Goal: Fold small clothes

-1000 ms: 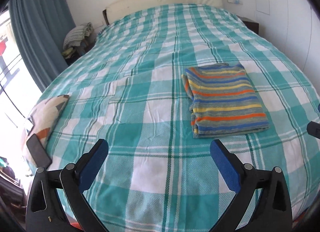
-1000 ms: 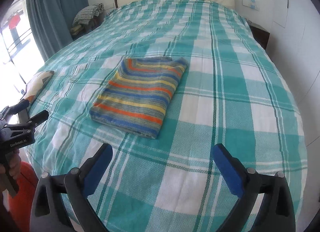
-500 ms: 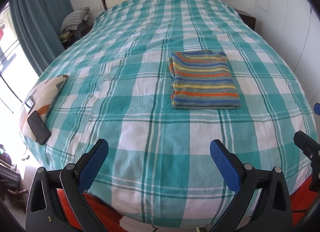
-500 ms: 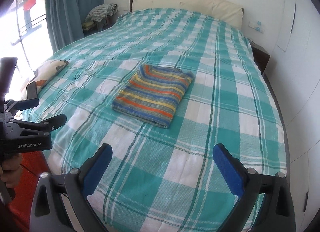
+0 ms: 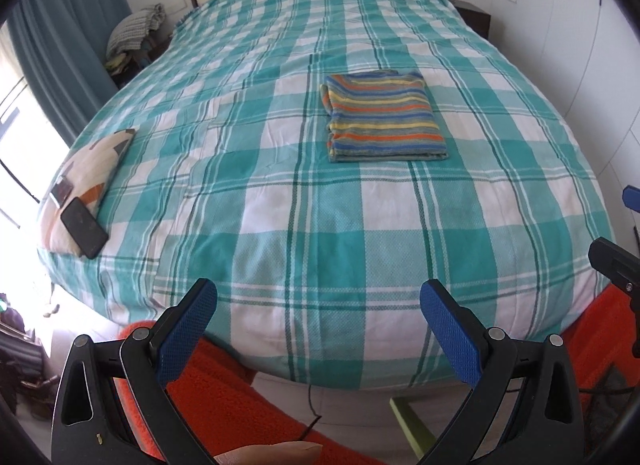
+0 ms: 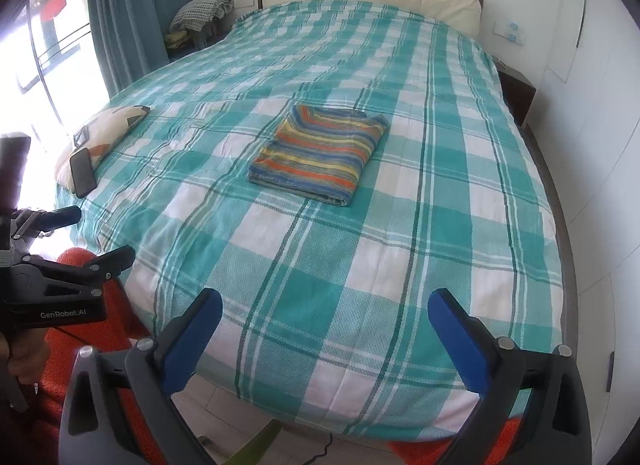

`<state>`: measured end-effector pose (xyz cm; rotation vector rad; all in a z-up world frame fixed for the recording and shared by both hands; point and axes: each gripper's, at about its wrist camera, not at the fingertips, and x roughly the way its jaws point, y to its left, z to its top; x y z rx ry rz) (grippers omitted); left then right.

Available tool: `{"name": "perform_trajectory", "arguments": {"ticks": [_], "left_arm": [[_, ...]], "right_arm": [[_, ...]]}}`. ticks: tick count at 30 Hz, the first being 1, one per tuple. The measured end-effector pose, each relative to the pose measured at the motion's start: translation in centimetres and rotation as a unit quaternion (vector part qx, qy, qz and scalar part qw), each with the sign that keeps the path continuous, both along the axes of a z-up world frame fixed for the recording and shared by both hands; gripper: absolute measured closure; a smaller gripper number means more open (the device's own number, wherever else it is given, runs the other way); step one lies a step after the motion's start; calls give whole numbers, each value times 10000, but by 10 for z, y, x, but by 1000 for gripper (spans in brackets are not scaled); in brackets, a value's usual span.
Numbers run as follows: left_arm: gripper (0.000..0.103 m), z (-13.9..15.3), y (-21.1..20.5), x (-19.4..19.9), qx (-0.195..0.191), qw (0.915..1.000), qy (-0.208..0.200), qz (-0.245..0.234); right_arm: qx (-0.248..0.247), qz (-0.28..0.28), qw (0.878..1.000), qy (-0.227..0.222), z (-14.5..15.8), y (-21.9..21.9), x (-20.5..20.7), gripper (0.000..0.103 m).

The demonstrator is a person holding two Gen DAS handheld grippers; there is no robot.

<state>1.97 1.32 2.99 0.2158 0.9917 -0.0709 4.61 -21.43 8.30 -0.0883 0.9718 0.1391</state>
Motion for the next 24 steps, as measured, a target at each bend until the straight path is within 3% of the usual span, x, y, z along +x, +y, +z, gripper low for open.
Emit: {"name": "perform_trajectory", "arguments": {"ticks": [12, 19, 24], "left_arm": [[1, 20, 1, -13, -136, 9996, -219, -99], [1, 21, 2, -14, -552, 9982, -108, -197], [1, 25, 1, -17, -432, 9986, -278, -129]], "right_arm": [[-107, 88, 9999, -77, 21, 13, -28, 1], [-49, 102, 9999, -85, 19, 14, -26, 1], [-11, 59, 9999, -91, 16, 12, -25, 1]]}}
